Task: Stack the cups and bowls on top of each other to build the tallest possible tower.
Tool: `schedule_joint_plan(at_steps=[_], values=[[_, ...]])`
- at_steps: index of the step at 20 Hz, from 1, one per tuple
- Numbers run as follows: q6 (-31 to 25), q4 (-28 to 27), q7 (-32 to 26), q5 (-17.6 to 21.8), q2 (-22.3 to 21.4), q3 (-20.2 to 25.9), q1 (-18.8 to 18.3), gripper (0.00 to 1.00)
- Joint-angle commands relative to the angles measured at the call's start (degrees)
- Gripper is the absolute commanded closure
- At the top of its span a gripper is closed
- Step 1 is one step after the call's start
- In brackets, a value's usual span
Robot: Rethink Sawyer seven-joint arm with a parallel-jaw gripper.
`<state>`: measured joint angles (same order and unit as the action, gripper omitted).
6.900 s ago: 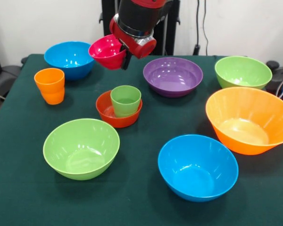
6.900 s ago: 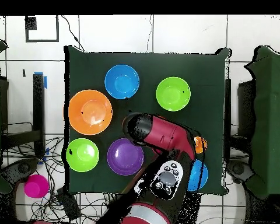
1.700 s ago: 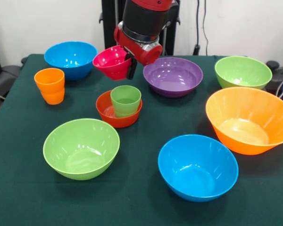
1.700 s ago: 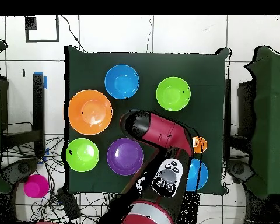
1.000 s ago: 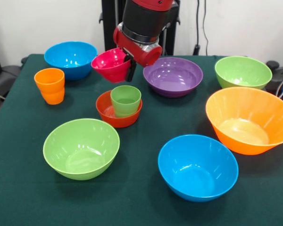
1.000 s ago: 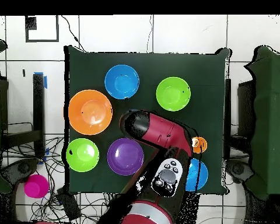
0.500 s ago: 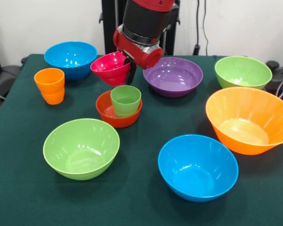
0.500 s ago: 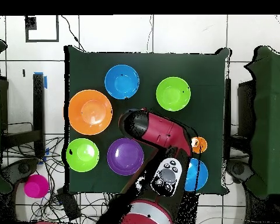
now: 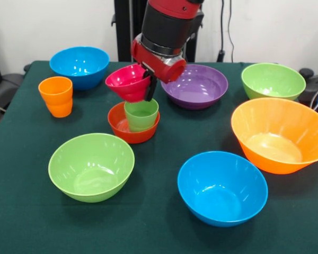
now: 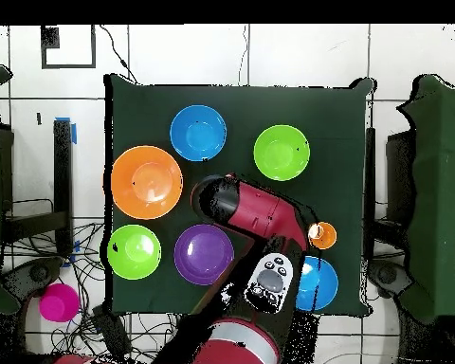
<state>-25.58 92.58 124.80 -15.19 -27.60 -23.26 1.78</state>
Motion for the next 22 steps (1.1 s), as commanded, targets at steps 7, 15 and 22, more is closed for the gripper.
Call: schedule_joint_plan(at_steps=[7,15,22], values=[[3.2,-2.1,8.9,-3.5,3.3,9.0,-0.1,1.00],[3.7,-1.7,8.5,-3.9,3.3,8.9,-0.1,1.00],[0.7,-3.7,9.4,-3.2,5.2,5.4,1.7,1.00]])
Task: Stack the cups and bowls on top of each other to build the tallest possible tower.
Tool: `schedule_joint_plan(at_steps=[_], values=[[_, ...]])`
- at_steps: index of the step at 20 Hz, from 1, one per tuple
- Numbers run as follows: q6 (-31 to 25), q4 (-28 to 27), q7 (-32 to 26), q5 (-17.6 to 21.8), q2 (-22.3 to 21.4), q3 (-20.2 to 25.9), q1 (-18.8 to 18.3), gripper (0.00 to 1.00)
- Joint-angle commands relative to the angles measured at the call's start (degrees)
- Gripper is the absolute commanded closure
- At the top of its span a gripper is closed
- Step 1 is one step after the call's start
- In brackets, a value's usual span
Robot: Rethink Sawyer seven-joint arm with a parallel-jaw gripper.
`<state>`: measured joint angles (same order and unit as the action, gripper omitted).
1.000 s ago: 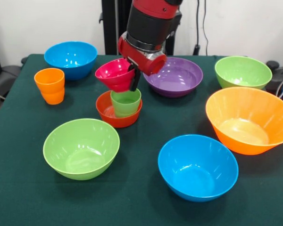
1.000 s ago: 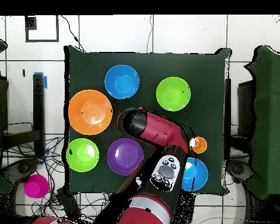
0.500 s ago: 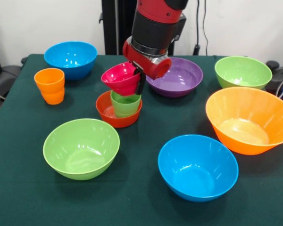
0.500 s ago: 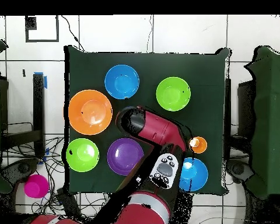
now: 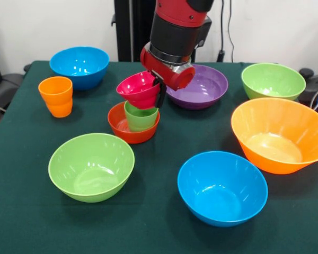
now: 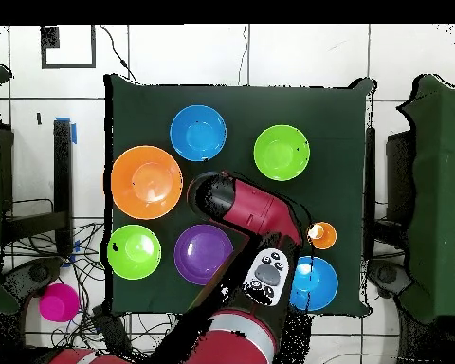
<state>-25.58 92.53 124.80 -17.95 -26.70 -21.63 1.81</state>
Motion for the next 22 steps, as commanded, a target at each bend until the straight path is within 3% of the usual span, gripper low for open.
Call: schedule_joint_plan(at_steps=[1,8,22], values=[[-1.0,-4.6,9.6,0.0,5.0,2.5,2.3,1.00],[-7.9,-8.0,7.8,1.4,7.3,-0.5,3.3,1.00],[-5.6,-6.8,8.1,-0.2,7.7,0.5,2.8,1.00]])
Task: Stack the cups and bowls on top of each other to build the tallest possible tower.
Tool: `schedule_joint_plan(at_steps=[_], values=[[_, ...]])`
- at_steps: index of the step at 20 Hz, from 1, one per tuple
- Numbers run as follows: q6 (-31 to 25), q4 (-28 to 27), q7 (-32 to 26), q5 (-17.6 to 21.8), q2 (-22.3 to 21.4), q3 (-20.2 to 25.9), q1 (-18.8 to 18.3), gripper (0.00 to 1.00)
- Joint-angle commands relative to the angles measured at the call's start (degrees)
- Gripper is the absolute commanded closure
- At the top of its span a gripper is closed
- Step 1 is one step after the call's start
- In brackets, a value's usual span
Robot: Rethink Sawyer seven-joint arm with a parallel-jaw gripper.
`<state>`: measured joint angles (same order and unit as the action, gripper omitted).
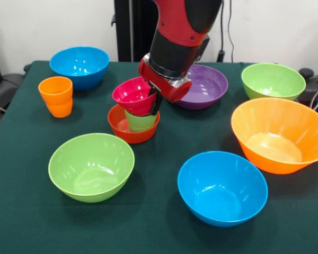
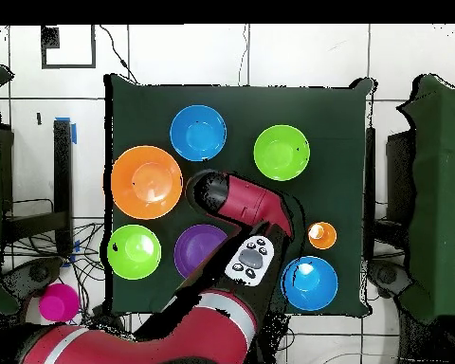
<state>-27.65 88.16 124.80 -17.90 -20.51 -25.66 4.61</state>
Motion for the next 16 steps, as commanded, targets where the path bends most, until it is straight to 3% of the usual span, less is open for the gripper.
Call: schedule_joint_plan(at_steps=[1,8,16], values=[[-3.5,-2.3,8.3,-0.2,1.5,4.4,0.2,1.00],[-5.7,-3.5,8.0,0.5,2.7,3.5,0.7,1.00],[-4.1,-3.4,8.8,0.6,3.6,2.6,1.5,1.00]])
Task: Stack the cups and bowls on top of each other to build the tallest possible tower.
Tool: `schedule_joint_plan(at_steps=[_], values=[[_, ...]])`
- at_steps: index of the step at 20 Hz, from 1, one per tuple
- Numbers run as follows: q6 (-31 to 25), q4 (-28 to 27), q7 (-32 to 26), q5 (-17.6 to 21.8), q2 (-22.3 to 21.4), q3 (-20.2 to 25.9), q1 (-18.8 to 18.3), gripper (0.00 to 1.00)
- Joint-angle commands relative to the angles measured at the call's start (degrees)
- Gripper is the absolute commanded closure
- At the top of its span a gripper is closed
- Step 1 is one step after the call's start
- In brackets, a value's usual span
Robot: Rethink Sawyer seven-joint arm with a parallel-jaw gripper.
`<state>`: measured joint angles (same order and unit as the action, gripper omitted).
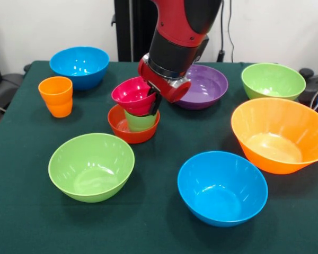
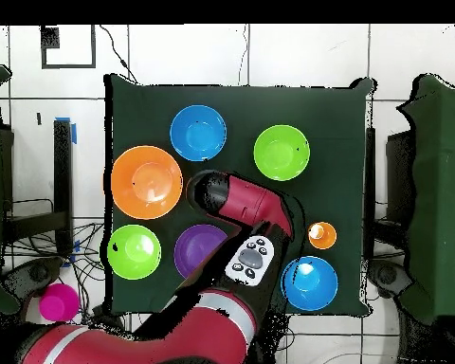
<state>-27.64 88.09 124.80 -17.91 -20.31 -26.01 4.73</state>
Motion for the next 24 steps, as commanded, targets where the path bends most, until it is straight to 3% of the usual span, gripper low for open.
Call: schedule_joint_plan(at_steps=[1,11,24], values=[[-4.2,-3.4,9.0,0.6,3.5,2.5,1.6,1.00],[-6.2,-4.6,10.5,0.2,5.9,-2.0,3.8,1.00],[-7.2,-5.3,10.6,-1.5,6.5,-2.0,4.3,1.00]])
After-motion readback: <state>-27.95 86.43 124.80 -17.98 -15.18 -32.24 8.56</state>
